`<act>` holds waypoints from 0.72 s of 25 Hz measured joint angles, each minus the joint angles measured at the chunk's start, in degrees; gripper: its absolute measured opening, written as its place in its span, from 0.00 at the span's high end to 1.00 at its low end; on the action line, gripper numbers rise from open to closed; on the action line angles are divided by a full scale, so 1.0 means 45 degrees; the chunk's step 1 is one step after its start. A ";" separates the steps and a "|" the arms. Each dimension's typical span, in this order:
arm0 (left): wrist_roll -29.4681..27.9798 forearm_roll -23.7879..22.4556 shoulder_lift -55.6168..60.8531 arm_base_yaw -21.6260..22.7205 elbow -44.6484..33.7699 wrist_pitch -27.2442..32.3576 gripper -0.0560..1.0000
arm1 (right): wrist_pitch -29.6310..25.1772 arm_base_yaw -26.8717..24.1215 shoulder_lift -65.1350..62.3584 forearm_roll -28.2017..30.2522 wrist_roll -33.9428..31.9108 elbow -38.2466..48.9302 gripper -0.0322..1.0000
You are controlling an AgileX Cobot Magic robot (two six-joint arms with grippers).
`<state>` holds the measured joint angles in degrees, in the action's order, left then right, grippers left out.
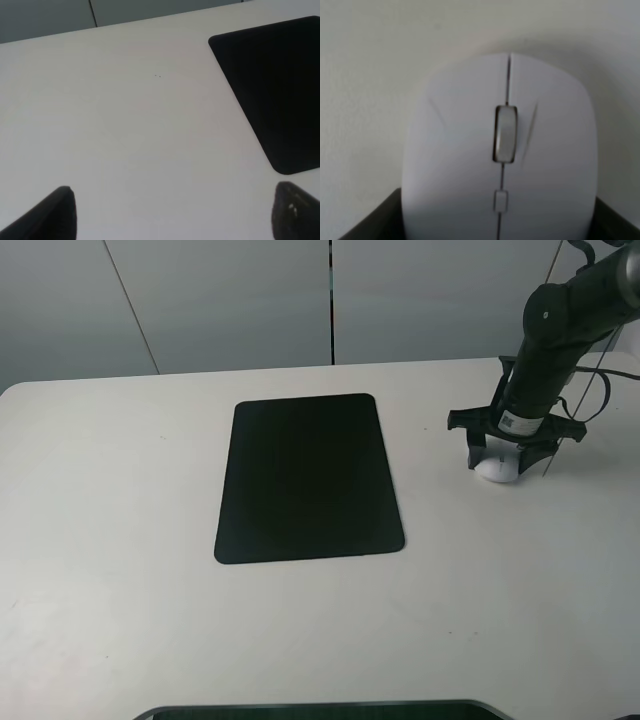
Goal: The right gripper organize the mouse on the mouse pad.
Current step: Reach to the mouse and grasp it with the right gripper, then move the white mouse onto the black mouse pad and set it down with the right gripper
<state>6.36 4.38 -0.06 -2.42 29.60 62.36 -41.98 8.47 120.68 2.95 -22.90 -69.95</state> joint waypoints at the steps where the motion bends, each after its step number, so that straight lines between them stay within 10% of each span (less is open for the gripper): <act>1: 0.0000 0.0000 0.0000 0.0000 0.0000 0.0000 0.24 | 0.0032 0.0000 0.0000 0.0000 0.0000 0.0000 0.51; 18: 0.0000 0.0000 0.0000 0.0000 0.0000 0.0000 0.24 | -0.0355 0.0541 -0.0743 0.0216 0.0000 -0.0473 0.51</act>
<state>6.36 4.38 -0.06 -2.42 29.60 62.36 -43.57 10.91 117.33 3.92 -22.90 -72.07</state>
